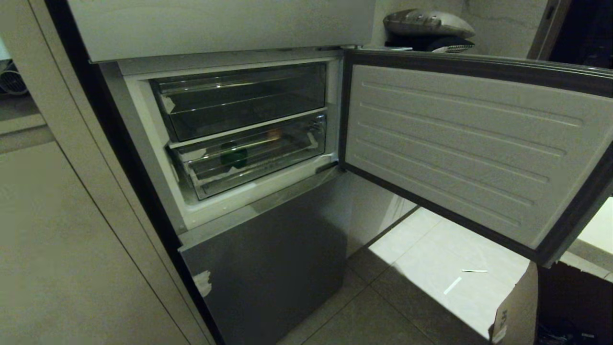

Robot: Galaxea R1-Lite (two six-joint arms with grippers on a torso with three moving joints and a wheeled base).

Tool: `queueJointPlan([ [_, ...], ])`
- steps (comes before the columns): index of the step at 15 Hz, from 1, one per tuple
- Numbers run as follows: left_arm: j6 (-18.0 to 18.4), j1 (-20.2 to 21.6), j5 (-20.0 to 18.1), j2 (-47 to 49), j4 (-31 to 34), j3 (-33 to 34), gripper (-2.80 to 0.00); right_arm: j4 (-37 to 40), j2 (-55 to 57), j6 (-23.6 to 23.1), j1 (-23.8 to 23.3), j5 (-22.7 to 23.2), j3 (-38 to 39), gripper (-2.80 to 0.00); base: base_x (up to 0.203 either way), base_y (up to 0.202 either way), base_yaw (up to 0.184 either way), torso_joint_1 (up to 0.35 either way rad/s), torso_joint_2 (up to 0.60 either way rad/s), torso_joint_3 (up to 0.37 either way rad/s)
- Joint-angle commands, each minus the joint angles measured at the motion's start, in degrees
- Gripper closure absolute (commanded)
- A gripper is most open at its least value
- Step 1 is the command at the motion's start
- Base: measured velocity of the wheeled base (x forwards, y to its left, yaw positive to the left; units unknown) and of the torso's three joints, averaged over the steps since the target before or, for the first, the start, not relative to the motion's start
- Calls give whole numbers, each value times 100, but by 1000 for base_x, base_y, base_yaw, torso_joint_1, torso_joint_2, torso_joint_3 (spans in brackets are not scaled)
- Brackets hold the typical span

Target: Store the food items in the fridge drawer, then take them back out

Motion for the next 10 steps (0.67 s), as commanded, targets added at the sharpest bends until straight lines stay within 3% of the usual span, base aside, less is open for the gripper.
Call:
queueJointPlan([
  [1,-2,0,2,8,-1,0,0,-763,1522,55,-923,348,-284,0,0,0,0,0,0,0],
  [5,-2,0,2,8,-1,0,0,-2087,2751,43,-1268,570,-714,0,0,0,0,0,0,0],
  [10,-2,0,2,8,-1,0,0,-2267,3613,-11,-877,1072,-1345,0,0,0,0,0,0,0],
])
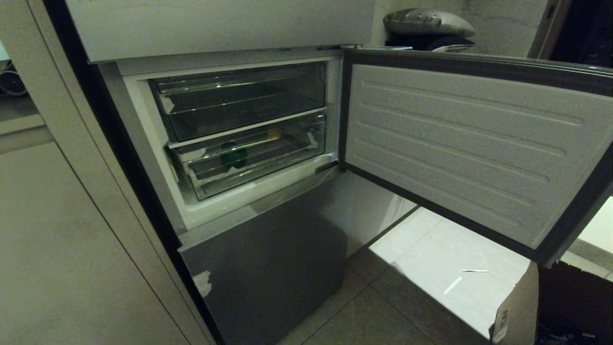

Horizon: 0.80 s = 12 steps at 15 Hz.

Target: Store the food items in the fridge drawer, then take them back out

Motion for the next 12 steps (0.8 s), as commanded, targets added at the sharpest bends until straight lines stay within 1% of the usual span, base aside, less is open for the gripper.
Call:
queueJointPlan([
  [1,-4,0,2,7,-1,0,0,-23,523,24,237,153,-175,0,0,0,0,0,0,0],
  [5,-4,0,2,7,-1,0,0,-39,721,0,738,291,-185,0,0,0,0,0,0,0],
  [12,-4,0,2,7,-1,0,0,-58,941,26,742,333,-386,0,0,0,0,0,0,0],
])
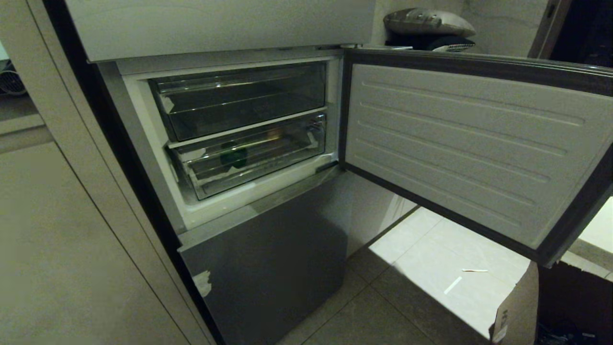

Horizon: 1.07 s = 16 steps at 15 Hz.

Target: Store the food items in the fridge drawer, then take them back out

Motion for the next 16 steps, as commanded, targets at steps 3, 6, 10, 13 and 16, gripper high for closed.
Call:
queueJointPlan([
  [3,-2,0,2,9,-1,0,0,-18,204,11,-1,274,-111,0,0,0,0,0,0,0],
  [6,-10,0,2,9,-1,0,0,-26,255,-7,2,434,-106,0,0,0,0,0,0,0],
  [10,-2,0,2,9,-1,0,0,-26,173,-3,-1,595,-71,0,0,0,0,0,0,0],
  [13,-2,0,2,9,-1,0,0,-19,2,15,-1,791,64,0,0,0,0,0,0,0],
  [16,-2,0,2,9,-1,0,0,-20,-460,0,5,821,476,0,0,0,0,0,0,0],
])
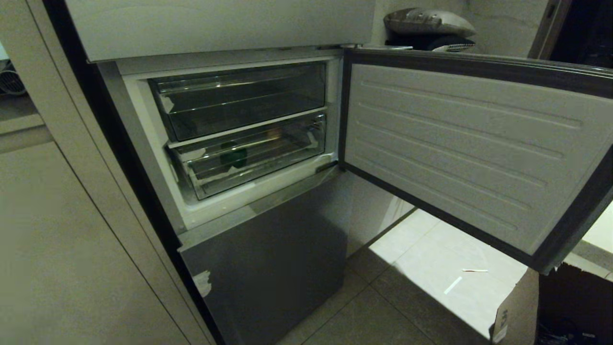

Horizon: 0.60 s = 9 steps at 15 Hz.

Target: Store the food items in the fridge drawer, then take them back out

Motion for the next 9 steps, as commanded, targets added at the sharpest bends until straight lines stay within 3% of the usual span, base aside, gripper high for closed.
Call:
queueJointPlan([
  [1,-2,0,2,7,-1,0,0,-17,-539,8,4,73,354,0,0,0,0,0,0,0],
  [4,-2,0,2,7,-1,0,0,-16,-1199,13,97,324,947,0,0,0,0,0,0,0],
  [9,-2,0,2,7,-1,0,0,11,-2243,-3,698,371,1892,0,0,0,0,0,0,0],
])
